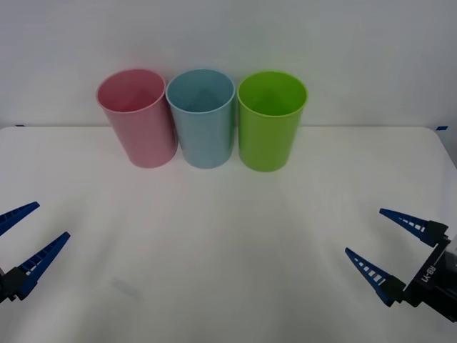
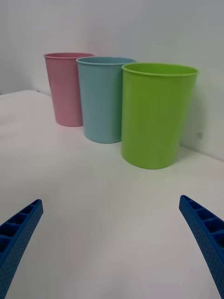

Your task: Grasp the object on the table and drop it into the matching bin: aluminum can to the light blue bin, PET bottle to the pink bin.

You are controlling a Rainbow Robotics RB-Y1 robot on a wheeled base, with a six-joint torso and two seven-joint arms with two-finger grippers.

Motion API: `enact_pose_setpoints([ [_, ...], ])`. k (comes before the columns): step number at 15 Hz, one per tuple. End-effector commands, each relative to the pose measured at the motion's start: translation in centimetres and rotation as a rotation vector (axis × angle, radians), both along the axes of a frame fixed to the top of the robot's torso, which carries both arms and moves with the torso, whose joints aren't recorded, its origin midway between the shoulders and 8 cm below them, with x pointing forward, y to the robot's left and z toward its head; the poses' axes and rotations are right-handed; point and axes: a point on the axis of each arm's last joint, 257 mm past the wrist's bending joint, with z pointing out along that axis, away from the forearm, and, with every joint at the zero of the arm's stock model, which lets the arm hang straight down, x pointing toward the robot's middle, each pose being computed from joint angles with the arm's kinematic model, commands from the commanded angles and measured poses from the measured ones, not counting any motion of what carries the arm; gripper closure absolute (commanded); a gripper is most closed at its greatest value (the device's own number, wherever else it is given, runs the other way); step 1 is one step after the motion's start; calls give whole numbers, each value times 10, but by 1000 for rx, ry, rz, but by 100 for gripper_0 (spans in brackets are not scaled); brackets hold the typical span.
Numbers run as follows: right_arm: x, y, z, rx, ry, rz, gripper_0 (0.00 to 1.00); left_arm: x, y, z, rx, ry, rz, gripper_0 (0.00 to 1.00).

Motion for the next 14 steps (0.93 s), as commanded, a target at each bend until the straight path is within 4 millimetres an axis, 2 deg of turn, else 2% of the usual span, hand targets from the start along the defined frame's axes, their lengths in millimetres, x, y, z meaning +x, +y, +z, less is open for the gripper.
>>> enact_pose_setpoints([
  [1, -12, -19, -3, 7, 4, 12, 0, 0, 0, 0, 0, 0, 0, 0],
  [7, -36, -41, -10, 42, 30, 3, 0, 0, 0, 0, 0, 0, 0, 0],
  [14, -41, -44, -15, 43, 43, -10, 0, 0, 0, 0, 0, 0, 0, 0],
])
